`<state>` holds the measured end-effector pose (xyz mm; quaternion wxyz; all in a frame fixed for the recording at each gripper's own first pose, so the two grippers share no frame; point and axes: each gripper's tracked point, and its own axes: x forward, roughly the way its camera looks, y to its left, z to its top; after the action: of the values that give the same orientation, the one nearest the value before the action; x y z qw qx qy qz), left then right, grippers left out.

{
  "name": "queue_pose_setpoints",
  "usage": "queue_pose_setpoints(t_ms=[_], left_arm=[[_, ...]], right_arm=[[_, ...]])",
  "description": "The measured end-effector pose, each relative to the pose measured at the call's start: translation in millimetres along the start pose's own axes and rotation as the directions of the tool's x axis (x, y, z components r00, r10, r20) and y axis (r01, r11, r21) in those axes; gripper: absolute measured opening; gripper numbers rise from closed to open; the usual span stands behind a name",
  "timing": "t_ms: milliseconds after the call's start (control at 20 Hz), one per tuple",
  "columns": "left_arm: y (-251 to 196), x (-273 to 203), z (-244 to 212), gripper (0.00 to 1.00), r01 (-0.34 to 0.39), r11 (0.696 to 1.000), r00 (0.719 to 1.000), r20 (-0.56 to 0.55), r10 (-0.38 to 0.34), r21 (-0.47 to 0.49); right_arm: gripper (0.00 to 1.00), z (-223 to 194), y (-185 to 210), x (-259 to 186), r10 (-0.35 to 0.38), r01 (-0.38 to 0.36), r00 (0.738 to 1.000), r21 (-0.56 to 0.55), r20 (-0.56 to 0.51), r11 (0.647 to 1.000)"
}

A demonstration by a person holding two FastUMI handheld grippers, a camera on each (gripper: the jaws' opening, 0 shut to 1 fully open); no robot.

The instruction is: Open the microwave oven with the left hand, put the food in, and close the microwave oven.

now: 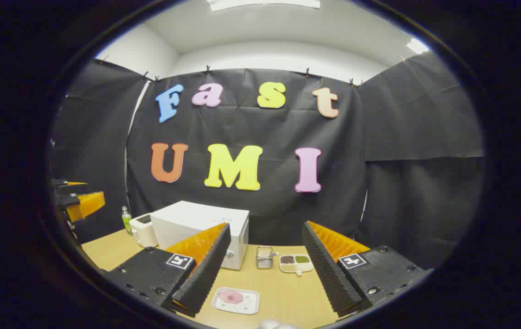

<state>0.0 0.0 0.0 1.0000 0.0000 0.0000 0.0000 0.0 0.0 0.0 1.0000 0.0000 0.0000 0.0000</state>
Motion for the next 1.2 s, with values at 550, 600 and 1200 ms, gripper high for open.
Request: queue_pose_setpoints(t_ms=[550, 600, 1200], left_arm=[[-7.1, 13.2, -11.2, 0.95, 0.012, 1.000, 1.000, -0.026, -0.012, 0.004], [-7.3, 15.4, -11.5, 0.95, 0.010, 1.000, 1.000, -0.024, -0.009, 0.006], [-83.3, 114.6, -93.4, 0.95, 0.092, 0.996, 0.995, -0.027, -0.092, -0.014]], right_arm=[[1.00, -10.0, -6.4, 6.3, 0.000, 0.000, 1.000, 0.009, -0.030, 1.000], [1.00, -9.7, -6.7, 6.9, 0.002, -0.001, 1.000, 0.011, -0.029, 1.000], [1.00, -0.2, -49.6, 2.6, -0.063, 0.062, 0.996, -0.012, -0.066, 0.998]])
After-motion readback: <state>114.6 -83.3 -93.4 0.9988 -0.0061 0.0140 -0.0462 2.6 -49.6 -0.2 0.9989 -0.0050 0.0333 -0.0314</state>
